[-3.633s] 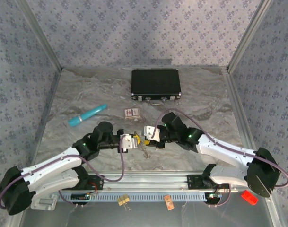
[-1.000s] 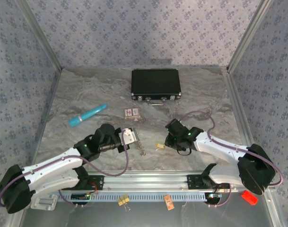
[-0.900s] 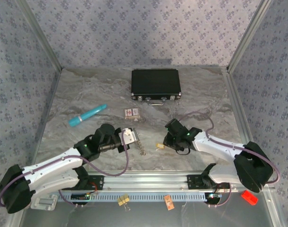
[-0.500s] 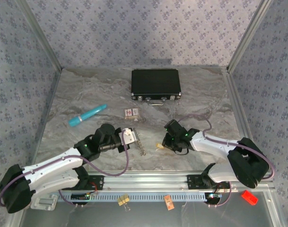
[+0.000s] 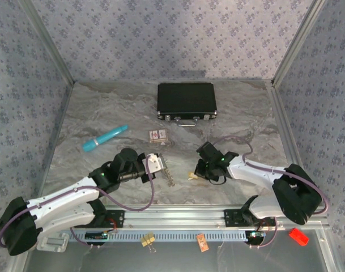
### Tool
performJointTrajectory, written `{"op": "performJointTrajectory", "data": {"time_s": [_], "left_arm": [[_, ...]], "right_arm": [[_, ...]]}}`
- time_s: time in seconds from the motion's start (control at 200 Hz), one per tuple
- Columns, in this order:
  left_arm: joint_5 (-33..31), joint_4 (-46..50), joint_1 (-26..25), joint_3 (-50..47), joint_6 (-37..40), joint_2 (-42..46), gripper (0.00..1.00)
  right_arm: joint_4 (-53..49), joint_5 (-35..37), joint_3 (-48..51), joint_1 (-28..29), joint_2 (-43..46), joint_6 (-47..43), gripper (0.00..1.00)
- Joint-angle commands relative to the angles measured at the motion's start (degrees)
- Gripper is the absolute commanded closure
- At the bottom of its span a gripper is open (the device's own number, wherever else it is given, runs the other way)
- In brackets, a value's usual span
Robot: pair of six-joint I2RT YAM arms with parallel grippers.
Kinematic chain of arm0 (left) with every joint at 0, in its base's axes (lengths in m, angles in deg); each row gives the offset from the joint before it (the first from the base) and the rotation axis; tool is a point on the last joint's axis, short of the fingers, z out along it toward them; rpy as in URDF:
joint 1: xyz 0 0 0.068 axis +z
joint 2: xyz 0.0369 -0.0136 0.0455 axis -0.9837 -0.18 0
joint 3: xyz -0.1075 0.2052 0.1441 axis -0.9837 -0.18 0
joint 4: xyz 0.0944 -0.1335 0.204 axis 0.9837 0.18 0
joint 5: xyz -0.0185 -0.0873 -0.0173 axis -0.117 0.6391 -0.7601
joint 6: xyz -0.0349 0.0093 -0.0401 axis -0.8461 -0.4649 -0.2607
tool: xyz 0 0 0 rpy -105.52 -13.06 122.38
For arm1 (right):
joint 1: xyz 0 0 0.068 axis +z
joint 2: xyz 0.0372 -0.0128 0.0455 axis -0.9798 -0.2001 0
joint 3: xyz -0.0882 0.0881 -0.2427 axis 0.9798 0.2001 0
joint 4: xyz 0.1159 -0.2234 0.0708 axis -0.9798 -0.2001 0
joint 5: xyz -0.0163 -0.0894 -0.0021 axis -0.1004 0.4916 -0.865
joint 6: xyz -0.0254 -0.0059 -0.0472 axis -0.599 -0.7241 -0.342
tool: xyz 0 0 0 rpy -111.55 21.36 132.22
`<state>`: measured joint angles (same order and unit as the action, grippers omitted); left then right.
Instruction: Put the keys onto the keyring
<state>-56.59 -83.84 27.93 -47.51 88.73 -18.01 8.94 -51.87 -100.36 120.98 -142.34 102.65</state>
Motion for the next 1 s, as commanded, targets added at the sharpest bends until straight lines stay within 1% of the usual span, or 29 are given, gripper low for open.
{"op": "performJointTrajectory", "data": {"time_s": [0.0, 0.09, 0.145, 0.19, 0.25, 0.31, 0.47, 0.595, 0.805, 0.954, 0.994], "left_arm": [[0.16, 1.82, 0.29, 1.97, -1.14, 0.93, 1.00], [-0.41, 2.76, 0.29, 2.15, -1.66, 1.56, 1.00], [-0.60, 3.14, 0.29, 2.13, -1.88, 1.93, 1.00], [-0.76, 3.42, 0.29, 2.15, -1.96, 2.18, 1.00], [-1.02, 3.81, 0.28, 2.06, -1.98, 2.31, 1.00], [-1.38, 3.80, 0.26, 1.92, -2.15, 2.31, 1.00], [-1.98, 3.62, 0.28, 1.71, -2.24, 2.21, 1.00], [-2.17, 3.40, 0.43, 1.66, -1.89, 1.70, 1.00], [-1.78, 2.90, 0.64, 1.53, -2.04, 0.68, 1.00], [-1.93, 3.13, 0.68, 1.58, -2.06, 0.80, 1.00], [-1.96, 3.14, 0.70, 1.45, -2.06, 0.92, 1.00]], "right_arm": [[-14.37, 0.51, -7.14, 0.28, 1.51, -8.29, 1.00], [-27.26, -2.50, -13.74, 1.15, -0.43, -15.32, 1.00], [-33.30, -5.34, -16.61, 2.39, -2.08, -18.78, 1.00], [-37.01, -7.80, -18.06, 3.70, -4.03, -21.16, 1.00], [-40.02, -8.32, -19.38, 5.57, -6.69, -21.97, 1.00], [-40.99, -8.66, -20.18, 5.78, -9.41, -26.35, 1.00], [-34.99, -4.38, -24.81, 2.30, -15.48, -27.94, 1.00], [-29.47, -2.85, -27.54, 0.14, -20.73, -30.06, 1.00], [-24.62, -2.93, -31.28, -0.97, -28.22, -31.69, 1.00], [-23.12, -3.41, -31.68, -1.40, -30.32, -32.26, 1.00], [-22.85, -3.34, -31.75, -1.43, -30.25, -32.18, 0.94]]}}
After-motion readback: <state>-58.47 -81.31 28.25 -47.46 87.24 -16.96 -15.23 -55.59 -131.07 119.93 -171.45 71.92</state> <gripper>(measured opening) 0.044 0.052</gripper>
